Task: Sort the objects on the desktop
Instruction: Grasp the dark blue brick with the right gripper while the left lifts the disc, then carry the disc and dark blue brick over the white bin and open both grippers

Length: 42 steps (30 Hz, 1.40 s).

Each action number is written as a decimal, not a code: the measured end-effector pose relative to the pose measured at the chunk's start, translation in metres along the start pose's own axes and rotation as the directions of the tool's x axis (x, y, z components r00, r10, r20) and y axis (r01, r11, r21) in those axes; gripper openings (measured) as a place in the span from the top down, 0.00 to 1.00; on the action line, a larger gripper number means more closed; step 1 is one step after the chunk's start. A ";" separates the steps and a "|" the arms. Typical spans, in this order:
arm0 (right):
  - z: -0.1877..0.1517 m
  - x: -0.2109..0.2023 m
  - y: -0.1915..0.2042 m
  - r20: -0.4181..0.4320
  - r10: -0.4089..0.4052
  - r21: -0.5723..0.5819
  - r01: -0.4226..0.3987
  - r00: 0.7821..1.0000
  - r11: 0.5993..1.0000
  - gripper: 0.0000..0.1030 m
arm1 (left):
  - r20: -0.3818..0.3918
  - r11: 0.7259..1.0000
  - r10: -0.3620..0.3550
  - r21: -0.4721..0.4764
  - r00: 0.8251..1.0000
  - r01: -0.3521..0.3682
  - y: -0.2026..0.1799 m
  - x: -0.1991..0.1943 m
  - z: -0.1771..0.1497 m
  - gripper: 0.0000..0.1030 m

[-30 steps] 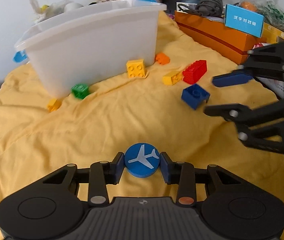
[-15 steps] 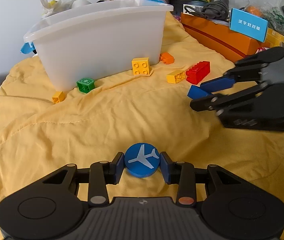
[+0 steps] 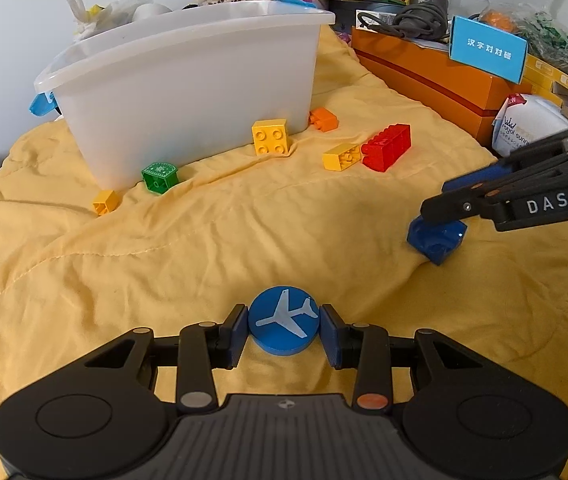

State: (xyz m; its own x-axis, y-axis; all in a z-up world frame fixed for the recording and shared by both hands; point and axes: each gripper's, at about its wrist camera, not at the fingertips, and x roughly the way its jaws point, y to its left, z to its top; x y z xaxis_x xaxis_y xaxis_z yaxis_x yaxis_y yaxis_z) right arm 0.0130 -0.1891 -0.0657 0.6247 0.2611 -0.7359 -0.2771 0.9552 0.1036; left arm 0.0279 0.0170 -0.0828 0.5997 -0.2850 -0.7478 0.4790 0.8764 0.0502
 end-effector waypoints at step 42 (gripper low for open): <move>0.179 0.029 0.014 0.287 -0.100 -0.180 0.156 0.953 0.971 0.55 | 0.343 0.989 0.149 -0.063 0.928 -0.136 0.078 -0.010 0.176 0.46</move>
State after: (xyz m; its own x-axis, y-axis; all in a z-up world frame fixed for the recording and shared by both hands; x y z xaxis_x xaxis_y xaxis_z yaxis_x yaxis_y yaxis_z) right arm 0.1575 -0.1432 0.0342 0.8323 0.1931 -0.5195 -0.3031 0.9434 -0.1349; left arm 0.1718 0.0197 0.0454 0.8473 -0.2668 -0.4593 0.3519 0.9296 0.1092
